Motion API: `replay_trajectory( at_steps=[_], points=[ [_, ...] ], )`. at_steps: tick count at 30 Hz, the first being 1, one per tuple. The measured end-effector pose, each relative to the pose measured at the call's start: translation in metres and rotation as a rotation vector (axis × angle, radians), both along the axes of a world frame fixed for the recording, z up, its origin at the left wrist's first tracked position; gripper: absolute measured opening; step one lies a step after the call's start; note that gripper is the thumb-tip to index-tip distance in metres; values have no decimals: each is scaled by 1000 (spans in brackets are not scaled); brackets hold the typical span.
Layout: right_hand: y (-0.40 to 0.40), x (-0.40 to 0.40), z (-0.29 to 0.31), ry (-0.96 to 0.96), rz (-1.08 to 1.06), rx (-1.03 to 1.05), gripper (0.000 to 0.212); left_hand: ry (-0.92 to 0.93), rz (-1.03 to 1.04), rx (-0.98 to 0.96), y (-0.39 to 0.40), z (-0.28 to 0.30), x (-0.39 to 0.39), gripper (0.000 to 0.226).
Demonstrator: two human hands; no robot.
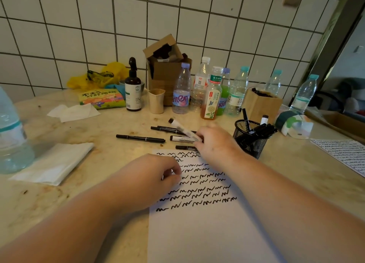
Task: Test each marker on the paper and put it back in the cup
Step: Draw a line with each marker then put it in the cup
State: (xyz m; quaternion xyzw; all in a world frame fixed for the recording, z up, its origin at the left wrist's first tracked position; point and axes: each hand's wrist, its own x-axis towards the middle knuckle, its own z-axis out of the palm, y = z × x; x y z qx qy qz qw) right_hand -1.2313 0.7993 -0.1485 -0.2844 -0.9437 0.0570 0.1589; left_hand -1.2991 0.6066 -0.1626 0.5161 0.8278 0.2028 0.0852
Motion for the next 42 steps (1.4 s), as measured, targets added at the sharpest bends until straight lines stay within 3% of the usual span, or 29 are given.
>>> replay_trajectory(
  at_steps=[2,7,13,22,25,31,35,42],
  points=[
    [-14,20,12,136,41,-162,17,-5,3,18,-1,1,0,17],
    [-42,69,18,393,168,-1017,8,-44,4,59,-2,4,1,19],
    [-48,81,-7,570,245,-1326,20,-106,-20,116,-1,7,9,24],
    [-55,79,-15,575,374,-1242,20,-70,-64,142,-1,10,13,19],
    [-55,80,-13,648,391,-1261,29,-49,-82,150,-1,13,15,15],
    [-54,80,-12,616,431,-1108,19,-23,-195,-65,-5,22,13,31],
    [-56,82,-10,575,501,-1070,19,-179,-264,-112,-12,25,5,34],
    [-63,81,-7,599,576,-1023,18,-701,-465,-166,-19,30,-2,33]
  ],
)
